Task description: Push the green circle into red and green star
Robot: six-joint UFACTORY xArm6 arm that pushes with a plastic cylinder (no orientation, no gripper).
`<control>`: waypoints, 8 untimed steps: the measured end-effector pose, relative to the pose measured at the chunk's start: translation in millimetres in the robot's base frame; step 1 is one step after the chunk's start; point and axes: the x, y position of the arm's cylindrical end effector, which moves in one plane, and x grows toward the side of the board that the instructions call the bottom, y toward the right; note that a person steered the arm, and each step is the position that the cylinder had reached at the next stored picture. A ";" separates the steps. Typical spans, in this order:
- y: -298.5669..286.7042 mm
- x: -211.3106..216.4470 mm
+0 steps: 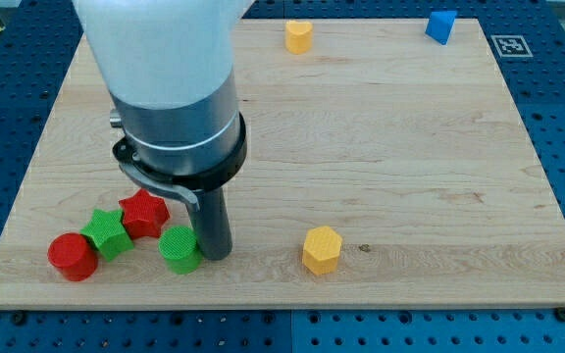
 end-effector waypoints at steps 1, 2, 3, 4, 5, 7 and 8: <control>5.2 17.8; 6.8 19.5; 6.8 18.5; 4.0 16.7; -4.6 16.7; -25.0 13.9; -34.0 11.1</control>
